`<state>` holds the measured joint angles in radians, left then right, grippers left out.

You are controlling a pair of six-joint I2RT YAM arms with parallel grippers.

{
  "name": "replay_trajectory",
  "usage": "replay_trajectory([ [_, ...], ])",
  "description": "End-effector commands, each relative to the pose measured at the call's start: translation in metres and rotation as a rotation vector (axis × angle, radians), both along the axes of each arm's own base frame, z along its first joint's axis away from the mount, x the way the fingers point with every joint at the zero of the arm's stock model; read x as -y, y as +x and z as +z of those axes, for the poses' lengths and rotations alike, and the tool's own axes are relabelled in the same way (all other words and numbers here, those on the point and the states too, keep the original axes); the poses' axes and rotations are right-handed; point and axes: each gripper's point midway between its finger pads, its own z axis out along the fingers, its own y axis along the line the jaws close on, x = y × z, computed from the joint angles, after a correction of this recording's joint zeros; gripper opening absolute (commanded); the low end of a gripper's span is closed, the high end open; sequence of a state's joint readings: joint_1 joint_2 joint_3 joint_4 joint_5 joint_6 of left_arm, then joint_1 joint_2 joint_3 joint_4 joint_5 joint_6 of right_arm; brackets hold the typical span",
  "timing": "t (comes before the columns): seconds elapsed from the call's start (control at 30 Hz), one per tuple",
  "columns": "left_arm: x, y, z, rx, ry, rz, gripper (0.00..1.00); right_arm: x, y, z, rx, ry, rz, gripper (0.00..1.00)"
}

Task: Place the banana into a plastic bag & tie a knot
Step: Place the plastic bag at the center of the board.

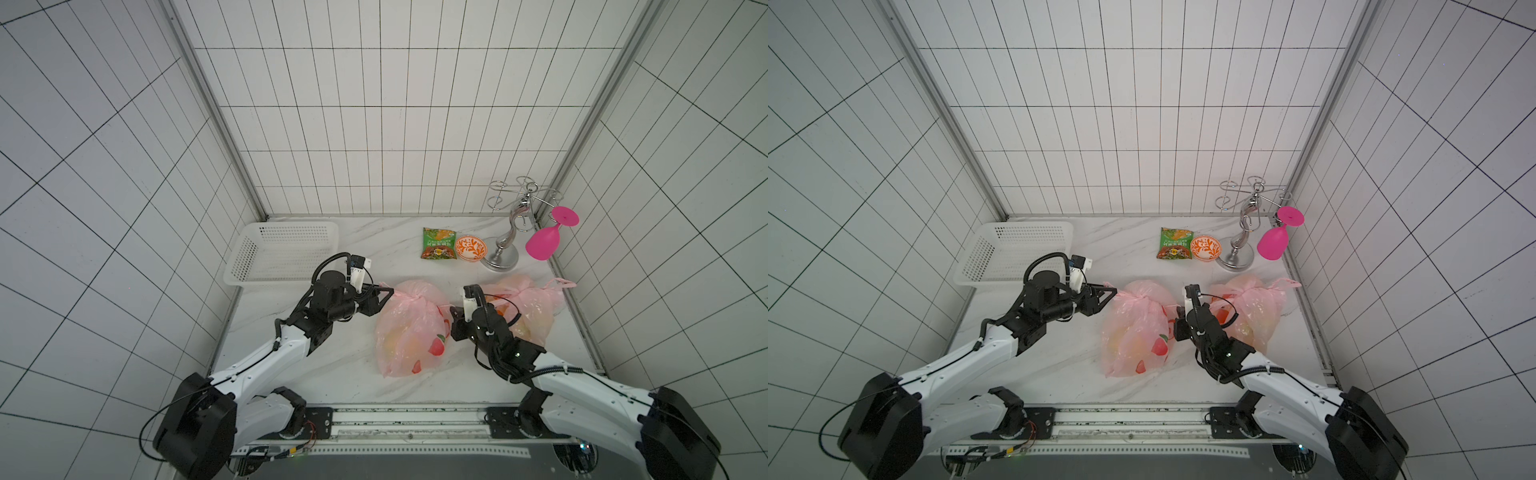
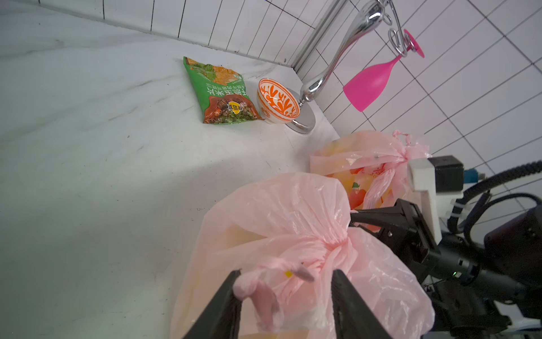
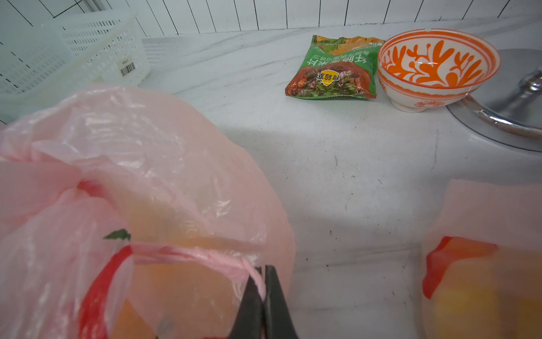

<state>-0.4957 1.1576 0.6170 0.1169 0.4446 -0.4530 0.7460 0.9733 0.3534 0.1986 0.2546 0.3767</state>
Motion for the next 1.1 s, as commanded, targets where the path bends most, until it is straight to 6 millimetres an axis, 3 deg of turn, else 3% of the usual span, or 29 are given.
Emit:
replay_trajectory([
  [0.0, 0.001, 0.014, 0.016, 0.049, -0.02, 0.033, 0.31, -0.004, 0.006, 0.021, 0.038, 0.042, -0.008, 0.0],
  [0.03, -0.001, 0.017, 0.014, 0.045, -0.013, 0.05, 0.2, -0.003, 0.006, 0.02, 0.038, 0.041, -0.011, 0.0],
  [0.13, -0.005, 0.023, 0.01, 0.04, 0.003, 0.086, 0.0, 0.001, 0.005, 0.018, 0.039, 0.032, -0.024, 0.0],
  [0.33, -0.029, 0.039, 0.025, 0.066, -0.028, 0.194, 0.0, 0.024, 0.018, 0.034, 0.073, -0.036, -0.115, 0.0],
  [0.5, -0.065, 0.057, 0.051, 0.133, -0.04, 0.325, 0.0, 0.069, 0.051, 0.061, 0.089, -0.03, -0.246, 0.0],
  [0.57, -0.076, 0.063, 0.052, 0.146, -0.042, 0.373, 0.0, 0.08, 0.061, 0.062, 0.076, -0.024, -0.273, 0.0],
  [0.63, -0.079, 0.067, 0.043, 0.136, -0.041, 0.384, 0.0, 0.086, 0.068, 0.054, 0.052, -0.029, -0.292, 0.0],
  [0.8, -0.079, 0.074, -0.02, -0.015, 0.026, 0.388, 0.0, 0.083, 0.069, 0.013, -0.016, -0.014, -0.285, 0.0],
  [0.87, -0.073, 0.073, -0.035, -0.048, 0.025, 0.352, 0.0, 0.077, 0.068, 0.007, -0.024, -0.003, -0.253, 0.0],
  [1.0, -0.063, 0.074, -0.032, -0.049, 0.003, 0.298, 0.0, 0.064, 0.067, 0.02, 0.0, 0.028, -0.183, 0.0],
  [1.03, -0.062, 0.074, -0.028, -0.041, 0.002, 0.293, 0.03, 0.063, 0.067, 0.026, 0.005, 0.032, -0.175, 0.0],
  [1.07, -0.063, 0.075, -0.023, -0.036, 0.008, 0.292, 0.13, 0.062, 0.066, 0.033, 0.012, 0.035, -0.165, 0.07],
])
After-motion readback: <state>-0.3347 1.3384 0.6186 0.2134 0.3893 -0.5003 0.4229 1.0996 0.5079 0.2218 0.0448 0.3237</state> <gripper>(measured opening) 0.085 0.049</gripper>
